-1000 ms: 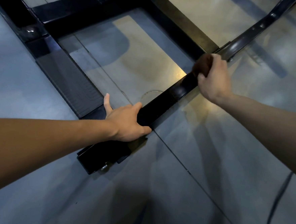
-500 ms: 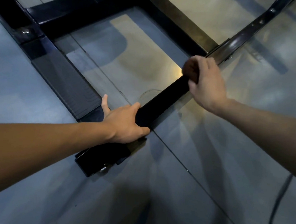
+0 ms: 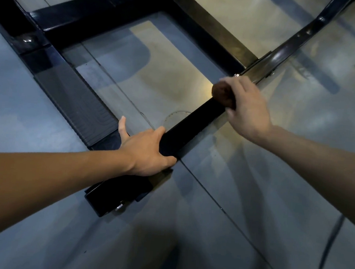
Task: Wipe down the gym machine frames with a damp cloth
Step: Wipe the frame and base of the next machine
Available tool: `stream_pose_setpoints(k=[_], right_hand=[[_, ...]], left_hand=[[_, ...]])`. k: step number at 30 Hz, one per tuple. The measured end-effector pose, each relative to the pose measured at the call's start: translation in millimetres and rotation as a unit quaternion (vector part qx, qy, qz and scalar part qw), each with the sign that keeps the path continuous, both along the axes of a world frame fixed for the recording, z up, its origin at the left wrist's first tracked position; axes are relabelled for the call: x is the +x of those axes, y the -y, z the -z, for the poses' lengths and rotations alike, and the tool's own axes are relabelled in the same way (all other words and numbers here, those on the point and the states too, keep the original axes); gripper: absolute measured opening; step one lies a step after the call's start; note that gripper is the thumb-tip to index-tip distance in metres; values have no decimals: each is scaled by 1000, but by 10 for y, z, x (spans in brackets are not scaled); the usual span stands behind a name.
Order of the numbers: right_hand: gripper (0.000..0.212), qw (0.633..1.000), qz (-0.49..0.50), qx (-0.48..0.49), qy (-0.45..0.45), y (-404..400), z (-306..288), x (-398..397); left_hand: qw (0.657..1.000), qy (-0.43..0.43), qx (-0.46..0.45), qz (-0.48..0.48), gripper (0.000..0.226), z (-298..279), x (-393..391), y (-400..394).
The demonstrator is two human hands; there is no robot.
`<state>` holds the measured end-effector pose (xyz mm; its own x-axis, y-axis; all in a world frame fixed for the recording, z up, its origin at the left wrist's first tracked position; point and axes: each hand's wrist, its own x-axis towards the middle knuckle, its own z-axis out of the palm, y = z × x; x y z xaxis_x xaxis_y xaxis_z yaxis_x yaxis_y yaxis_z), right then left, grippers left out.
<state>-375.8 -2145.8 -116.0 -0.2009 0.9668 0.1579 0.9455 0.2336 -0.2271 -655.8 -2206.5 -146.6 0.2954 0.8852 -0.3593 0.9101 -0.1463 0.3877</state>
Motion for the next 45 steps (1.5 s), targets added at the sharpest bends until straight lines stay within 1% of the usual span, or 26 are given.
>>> stream_pose_setpoints(k=[2,3,5,7,9,10,13,16,17,18,21,22,24,26,27,29,30,31,33,35,36,37,39,41,43,45], right_hand=[[67,998,-60,3,15,181,81,118],[66,998,-53,16,16,201,108,212],[64,999,38,35,6,81,134,362],[64,990,137,24,-20,-145,96,408],[64,986,159,25,-31,-296,42,297],[65,990,139,24,-25,-290,29,197],[69,1000,1,9,2,-22,42,-120],[71,995,-96,-7,35,258,62,-95],[71,995,-95,-9,38,271,49,-19],[69,997,-67,-6,31,250,51,45],[63,996,83,-16,-2,22,3,106],[62,994,101,-29,-4,-32,-31,26],[64,997,70,-43,13,25,-72,-262],[70,998,-10,-55,36,276,-70,-579],[71,996,-56,-63,42,433,-80,-675],[68,983,-160,-78,41,675,-84,-708],[65,977,-192,-87,39,685,-104,-643],[62,977,-190,-93,36,636,-131,-549],[63,990,-97,-101,18,448,-153,-346],[61,994,6,-106,11,300,-182,-297],[59,994,27,-106,17,271,-191,-375],[58,994,28,-105,23,279,-195,-497],[58,994,-4,-109,27,372,-191,-817],[63,986,-83,-138,31,533,-211,-1072],[68,964,-192,-180,33,692,-230,-1149],[67,947,-236,-210,59,666,-265,-1007]], left_hand=[[1000,0,-3,1,45,-1,-2,-11],[1000,-2,-6,3,46,0,3,-13],[1000,-7,-5,5,47,0,0,-12],[1000,-10,-1,8,47,-2,-2,-10],[1000,-10,-3,8,48,-4,-1,-14],[1000,-11,-5,8,48,-2,0,-13],[1000,-16,-7,7,49,1,-3,-19],[1000,-21,-14,5,52,-33,-2,-20],[1000,-23,-20,7,54,-43,2,-30],[999,-26,-27,11,56,-64,6,-39],[997,-32,-68,25,65,-147,8,-55],[995,-32,-87,32,69,-181,-9,-74],[990,-27,-126,50,80,-258,-66,-137],[988,-23,-137,69,92,-362,-159,-215],[988,-25,-132,76,92,-397,-202,-252],[989,-32,-117,82,84,-452,-318,-273],[989,-34,-114,82,75,-457,-370,-275],[989,-36,-115,86,65,-452,-419,-275],[984,-69,-99,131,48,-435,-525,-273],[966,-130,-60,214,42,-436,-632,-255],[954,-158,-42,253,42,-451,-701,-235],[940,-180,-27,288,46,-460,-764,-223],[913,-210,2,351,67,-509,-849,-200],[903,-212,11,372,84,-592,-893,-164],[894,-238,11,380,99,-589,-988,-154],[875,-272,11,401,109,-577,-1047,-190]])
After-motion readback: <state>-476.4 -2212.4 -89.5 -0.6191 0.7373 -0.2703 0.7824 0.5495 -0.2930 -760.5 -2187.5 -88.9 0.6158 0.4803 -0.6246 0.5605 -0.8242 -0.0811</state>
